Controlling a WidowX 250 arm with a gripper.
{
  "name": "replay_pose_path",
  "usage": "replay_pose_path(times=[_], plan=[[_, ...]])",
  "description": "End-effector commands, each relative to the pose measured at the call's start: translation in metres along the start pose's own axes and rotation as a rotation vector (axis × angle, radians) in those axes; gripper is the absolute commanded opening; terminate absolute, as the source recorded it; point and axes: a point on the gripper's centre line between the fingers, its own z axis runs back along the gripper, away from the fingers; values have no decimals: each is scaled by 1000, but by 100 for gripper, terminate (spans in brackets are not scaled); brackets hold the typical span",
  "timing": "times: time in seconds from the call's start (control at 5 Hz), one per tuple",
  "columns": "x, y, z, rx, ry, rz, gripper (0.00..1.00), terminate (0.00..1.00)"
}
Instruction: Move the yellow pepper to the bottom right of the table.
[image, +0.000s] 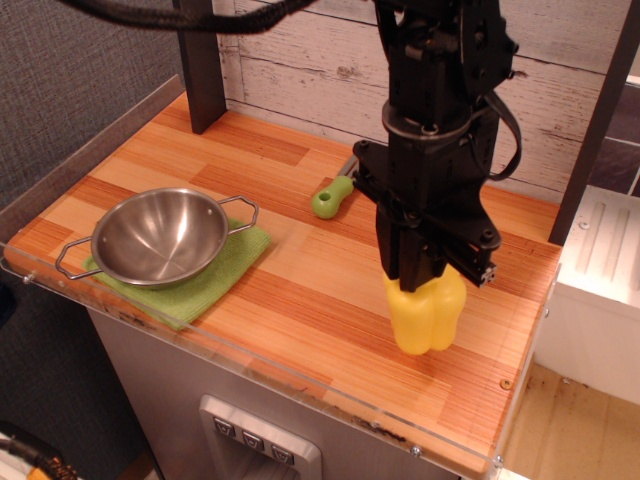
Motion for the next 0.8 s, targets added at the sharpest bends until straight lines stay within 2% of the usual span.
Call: replay_pose_path(times=[0.0,0.4,0.6], plan=[[-14,5,-4,1,24,-7,0,0],[-16,1,-12,3,50,-18,0,0],[-17,0,-12,10,58,-26,100,0]])
